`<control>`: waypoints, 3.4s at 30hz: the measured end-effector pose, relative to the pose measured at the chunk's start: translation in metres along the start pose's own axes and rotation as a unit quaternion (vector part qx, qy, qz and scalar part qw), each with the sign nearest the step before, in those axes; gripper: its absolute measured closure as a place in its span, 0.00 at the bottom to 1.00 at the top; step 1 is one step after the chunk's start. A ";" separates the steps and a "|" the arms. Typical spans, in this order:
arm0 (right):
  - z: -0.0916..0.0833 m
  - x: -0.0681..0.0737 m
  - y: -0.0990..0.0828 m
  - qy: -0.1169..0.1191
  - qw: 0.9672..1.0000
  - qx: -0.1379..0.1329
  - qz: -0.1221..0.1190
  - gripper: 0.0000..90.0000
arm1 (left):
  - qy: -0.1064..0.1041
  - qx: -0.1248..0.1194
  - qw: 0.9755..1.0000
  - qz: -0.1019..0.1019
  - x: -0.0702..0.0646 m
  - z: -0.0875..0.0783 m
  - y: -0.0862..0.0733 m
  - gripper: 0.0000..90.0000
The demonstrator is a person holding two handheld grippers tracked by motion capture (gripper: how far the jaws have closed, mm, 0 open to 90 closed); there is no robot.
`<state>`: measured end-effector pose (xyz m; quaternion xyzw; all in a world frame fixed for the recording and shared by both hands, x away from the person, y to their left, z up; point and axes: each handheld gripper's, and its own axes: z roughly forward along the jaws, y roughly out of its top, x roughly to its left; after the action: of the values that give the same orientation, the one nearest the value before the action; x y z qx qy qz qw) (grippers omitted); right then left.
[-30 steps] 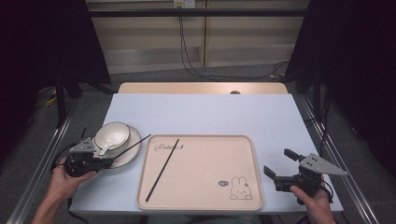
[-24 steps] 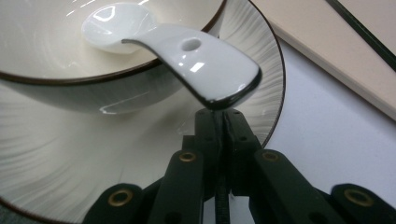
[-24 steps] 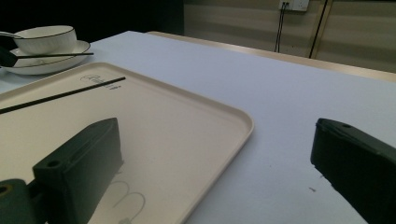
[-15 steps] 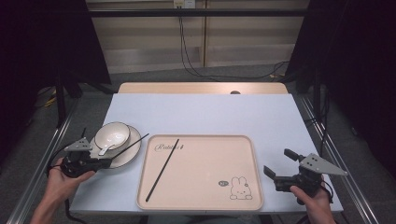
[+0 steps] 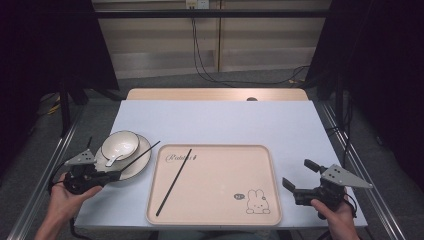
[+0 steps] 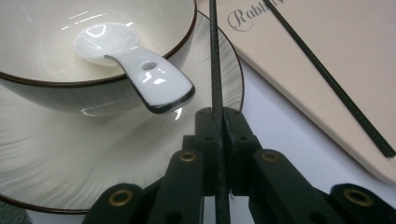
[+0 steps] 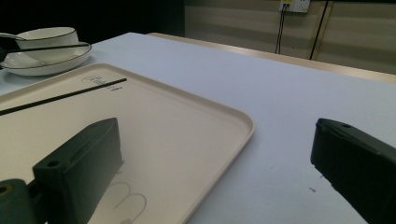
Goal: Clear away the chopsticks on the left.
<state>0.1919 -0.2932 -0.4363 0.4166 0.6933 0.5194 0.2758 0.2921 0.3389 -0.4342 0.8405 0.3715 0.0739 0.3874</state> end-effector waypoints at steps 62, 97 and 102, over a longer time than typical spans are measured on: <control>0.000 0.002 0.000 0.003 1.000 0.000 -0.003 0.02 | 0.027 -0.002 0.989 -0.145 -0.131 0.080 0.043 0.95; 0.001 0.001 0.000 0.005 1.000 0.005 -0.001 0.02 | 0.049 0.050 0.986 -0.152 -0.148 0.121 0.043 0.95; 0.002 0.001 0.000 0.005 1.000 0.005 -0.003 0.02 | 0.037 0.048 0.987 -0.147 -0.147 0.121 0.042 0.92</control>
<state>0.1925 -0.2913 -0.4373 0.4135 0.6987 0.5169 0.2716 0.2612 0.1489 -0.4638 0.7909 0.5082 0.0292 0.3396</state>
